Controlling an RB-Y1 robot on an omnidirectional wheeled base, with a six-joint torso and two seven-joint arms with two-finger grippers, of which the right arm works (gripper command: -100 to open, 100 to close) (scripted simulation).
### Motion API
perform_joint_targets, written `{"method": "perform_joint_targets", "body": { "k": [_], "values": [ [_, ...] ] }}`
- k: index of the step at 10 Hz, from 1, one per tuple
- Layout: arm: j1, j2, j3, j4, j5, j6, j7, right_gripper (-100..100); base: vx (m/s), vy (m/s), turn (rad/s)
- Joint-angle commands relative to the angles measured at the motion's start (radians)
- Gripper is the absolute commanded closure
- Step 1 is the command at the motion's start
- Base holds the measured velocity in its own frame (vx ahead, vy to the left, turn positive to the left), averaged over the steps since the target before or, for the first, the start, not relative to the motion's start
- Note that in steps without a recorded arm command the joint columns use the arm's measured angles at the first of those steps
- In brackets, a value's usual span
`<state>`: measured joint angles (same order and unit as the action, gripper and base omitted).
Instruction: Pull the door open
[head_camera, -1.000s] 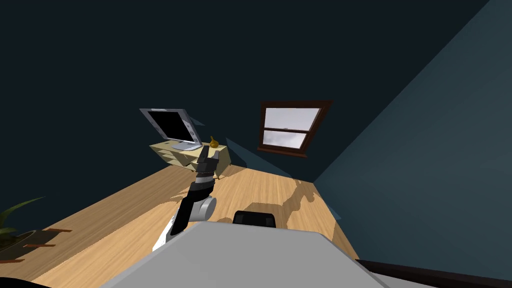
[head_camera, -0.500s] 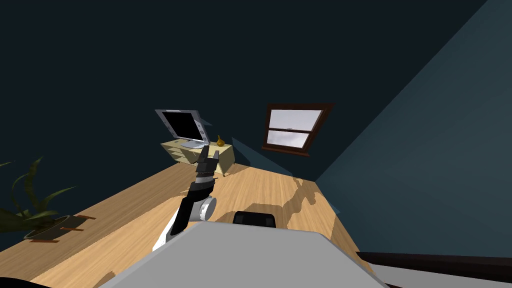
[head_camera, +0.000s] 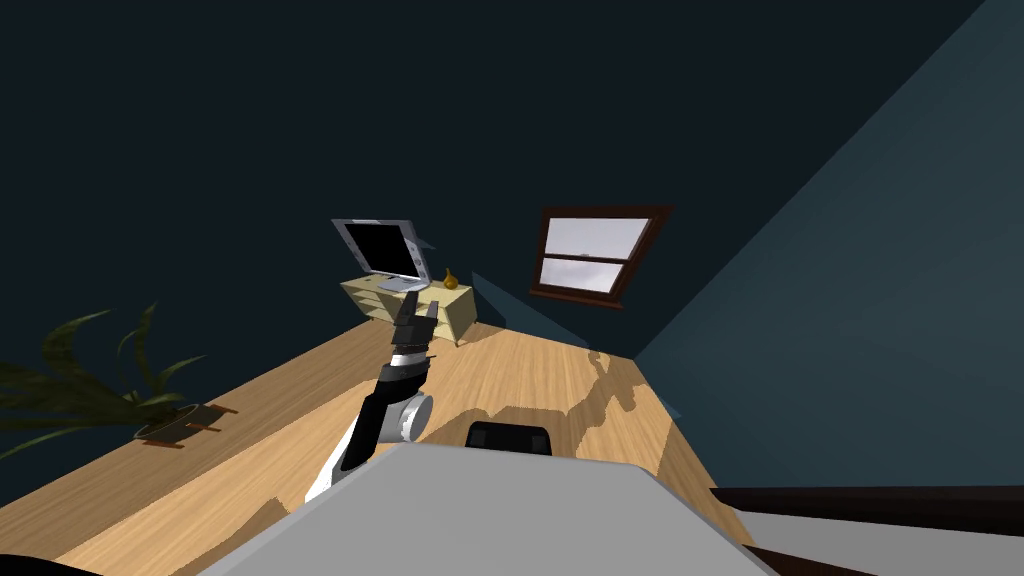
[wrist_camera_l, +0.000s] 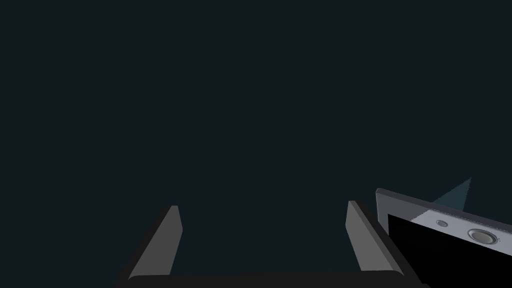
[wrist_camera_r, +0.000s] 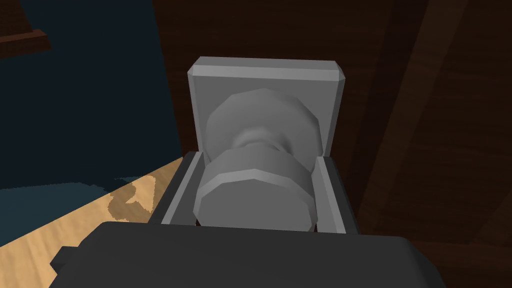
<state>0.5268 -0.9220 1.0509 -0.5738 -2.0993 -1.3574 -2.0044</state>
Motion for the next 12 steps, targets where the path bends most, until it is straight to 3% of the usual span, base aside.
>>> {"method": "perform_joint_targets", "body": {
  "k": [1,5,6,12],
  "values": [
    [0.001,0.002,0.021,0.004,0.016,-0.027,-0.013,100,-0.170,0.119,0.057],
    [0.000,-0.001,0.056,0.000,0.044,-0.072,-0.030,100,-0.170,0.131,0.038],
    [0.001,-0.002,0.051,-0.001,0.040,-0.062,-0.029,100,-0.071,0.056,0.014],
    [-0.005,-0.001,0.093,-0.002,0.098,-0.127,-0.043,100,-0.151,0.077,0.034]
  ]
}}
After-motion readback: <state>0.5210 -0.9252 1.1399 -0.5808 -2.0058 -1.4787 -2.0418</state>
